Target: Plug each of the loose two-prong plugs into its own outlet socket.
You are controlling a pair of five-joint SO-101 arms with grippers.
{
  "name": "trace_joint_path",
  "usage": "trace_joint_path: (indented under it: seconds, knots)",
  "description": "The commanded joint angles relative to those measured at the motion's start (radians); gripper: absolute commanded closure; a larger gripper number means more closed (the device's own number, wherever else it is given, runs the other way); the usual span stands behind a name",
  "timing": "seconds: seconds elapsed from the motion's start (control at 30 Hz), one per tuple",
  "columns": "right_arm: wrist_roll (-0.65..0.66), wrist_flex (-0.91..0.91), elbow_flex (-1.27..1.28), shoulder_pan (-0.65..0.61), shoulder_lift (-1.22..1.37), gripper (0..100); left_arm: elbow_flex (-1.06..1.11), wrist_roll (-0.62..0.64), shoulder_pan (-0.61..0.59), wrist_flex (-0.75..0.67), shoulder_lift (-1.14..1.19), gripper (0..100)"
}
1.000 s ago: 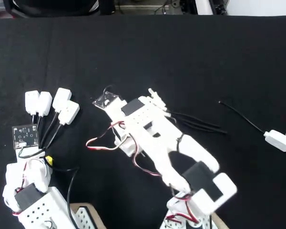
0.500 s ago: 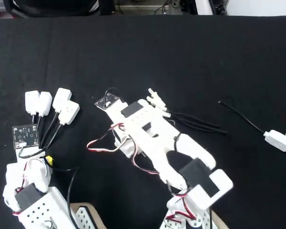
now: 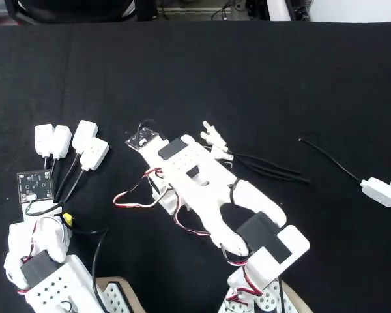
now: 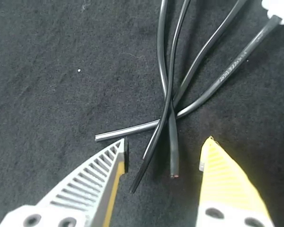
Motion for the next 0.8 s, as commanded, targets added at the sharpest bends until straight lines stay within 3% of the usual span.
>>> trace_joint_path:
  seconds: [0.0, 0.4, 0.77]
  knots:
    - [-0.002, -0.017, -0.007, -0.018, 0.091, 85.5, 0.013, -0.008, -0.002, 0.005, -0.005, 75]
    - [0.063, -0.011, -0.051, 0.109, 0.165, 90.0, 0.013, -0.008, -0.002, 0.005, -0.005, 75]
    - [0.084, -0.008, -0.053, 0.123, 0.157, 91.8, 0.013, -0.008, -0.002, 0.005, -0.005, 75]
